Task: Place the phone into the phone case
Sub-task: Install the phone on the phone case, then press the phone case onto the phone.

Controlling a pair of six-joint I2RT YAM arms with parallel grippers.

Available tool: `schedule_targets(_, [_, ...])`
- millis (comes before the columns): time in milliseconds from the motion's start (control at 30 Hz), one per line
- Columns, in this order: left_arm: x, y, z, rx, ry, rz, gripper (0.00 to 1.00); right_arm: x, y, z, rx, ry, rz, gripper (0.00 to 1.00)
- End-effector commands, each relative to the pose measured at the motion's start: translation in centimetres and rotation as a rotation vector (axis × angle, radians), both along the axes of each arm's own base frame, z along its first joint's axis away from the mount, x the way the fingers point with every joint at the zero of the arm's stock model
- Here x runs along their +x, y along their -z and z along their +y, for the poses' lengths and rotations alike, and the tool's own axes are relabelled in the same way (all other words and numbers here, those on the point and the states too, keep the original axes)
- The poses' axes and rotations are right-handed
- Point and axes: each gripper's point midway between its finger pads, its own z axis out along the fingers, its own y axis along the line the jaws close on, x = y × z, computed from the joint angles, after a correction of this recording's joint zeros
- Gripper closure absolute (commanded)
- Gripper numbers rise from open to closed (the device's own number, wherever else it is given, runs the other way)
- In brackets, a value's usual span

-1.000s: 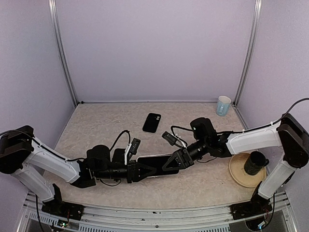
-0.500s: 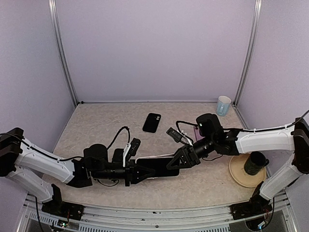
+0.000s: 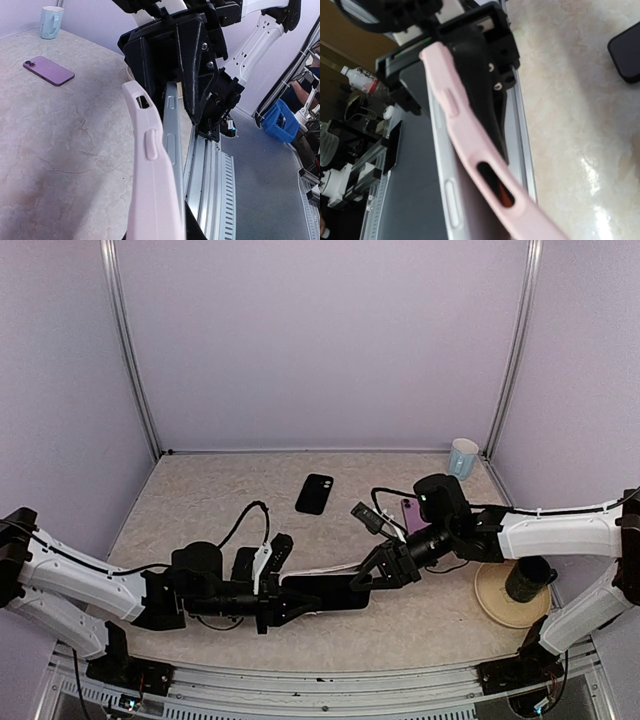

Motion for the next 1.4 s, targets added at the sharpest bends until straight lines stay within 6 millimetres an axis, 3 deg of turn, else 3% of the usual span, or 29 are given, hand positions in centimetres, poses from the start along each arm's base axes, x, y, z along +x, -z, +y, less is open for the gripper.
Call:
schedule_targets(0, [0.0, -1.3, -0.2, 0.008, -0.001, -0.107, 0.87, -0.4, -1.1, -0.5, 0.019, 0.002, -0.039, 0.68])
schedule_targets(367, [0.4, -1.7, 0.7, 0.028, -0.056, -0.173, 0.88, -2.0, -1.1, 0.9, -0.005, -0.055, -0.058, 0.66])
schedule_targets(667, [1.5, -1.1, 1.6, 0.069, -0.153, -0.192, 0.96, -1.9, -4.7, 0.2, 0.056, -0.01, -0.179, 0.65])
schedule_targets(1000, [1.6, -2.0, 2.3, 0.039, -0.176, -0.203, 1.0, -1.5, -6.5, -1.5, 0.059, 0.08, -0.277, 0.65])
schedule_targets(1367, [1.1, -3.5, 2.5, -0.016, -0.161, -0.194, 1.0, -0.1, -5.7, -1.9, 0.042, 0.155, -0.278, 0.64])
